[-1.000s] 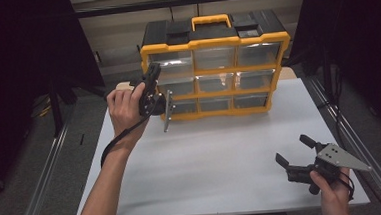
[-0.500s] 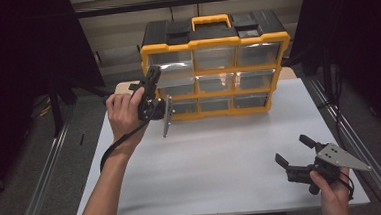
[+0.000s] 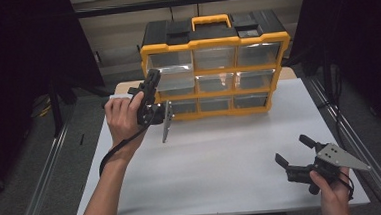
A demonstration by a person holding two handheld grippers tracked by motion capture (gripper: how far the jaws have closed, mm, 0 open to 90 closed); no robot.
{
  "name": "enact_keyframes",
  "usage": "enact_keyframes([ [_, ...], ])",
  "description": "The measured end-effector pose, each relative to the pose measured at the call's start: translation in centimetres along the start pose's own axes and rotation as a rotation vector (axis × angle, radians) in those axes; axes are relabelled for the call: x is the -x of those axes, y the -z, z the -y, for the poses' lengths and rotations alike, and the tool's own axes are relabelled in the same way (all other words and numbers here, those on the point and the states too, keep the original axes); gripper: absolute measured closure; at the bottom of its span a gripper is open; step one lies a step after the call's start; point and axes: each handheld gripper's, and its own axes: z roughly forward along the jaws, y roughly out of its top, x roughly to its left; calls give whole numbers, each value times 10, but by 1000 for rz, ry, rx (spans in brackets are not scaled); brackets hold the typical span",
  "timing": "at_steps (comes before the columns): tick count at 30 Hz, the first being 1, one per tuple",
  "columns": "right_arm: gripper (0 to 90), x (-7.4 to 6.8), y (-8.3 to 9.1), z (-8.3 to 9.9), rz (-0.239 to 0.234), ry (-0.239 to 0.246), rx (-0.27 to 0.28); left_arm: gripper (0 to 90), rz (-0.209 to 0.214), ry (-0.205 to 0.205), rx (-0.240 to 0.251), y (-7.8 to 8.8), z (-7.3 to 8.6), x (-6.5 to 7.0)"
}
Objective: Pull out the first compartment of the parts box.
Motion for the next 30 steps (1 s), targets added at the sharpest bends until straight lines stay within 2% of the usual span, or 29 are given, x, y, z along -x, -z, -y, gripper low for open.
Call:
enact_keyframes([
  [3,0,0,-1,0,-3,2,4,811,14,3,-26,3,-1,-2],
  [8,0,0,0,0,0,0,-2,811,13,10,-21,4,0,-2],
  [9,0,0,0,0,0,0,-2,811,2,8,-9,4,0,-2],
  [10,0,0,0,0,2,-2,-2,811,13,14,-19,6,-1,-2],
  [15,0,0,0,0,0,1,-1,809,4,15,-26,9,-3,-1],
  [16,0,0,0,0,-1,0,-2,808,-6,21,-13,9,-2,-1],
  [17,0,0,0,0,-4,-1,1,807,-1,18,-29,11,-3,-1],
  [19,0,0,0,0,-4,1,-2,807,-6,26,-26,12,-3,-1],
  [20,0,0,0,0,-5,1,-1,807,-16,29,-8,12,-3,0],
  [21,0,0,0,0,-6,3,-3,808,-9,25,-28,14,-4,-1],
  [23,0,0,0,0,-3,4,-2,808,-18,24,-17,15,-4,-1],
  [26,0,0,0,0,-6,1,-2,811,-20,-1,-21,18,-7,-1],
  [30,0,0,0,0,-6,1,-2,812,-39,-2,-5,21,-9,-2],
])
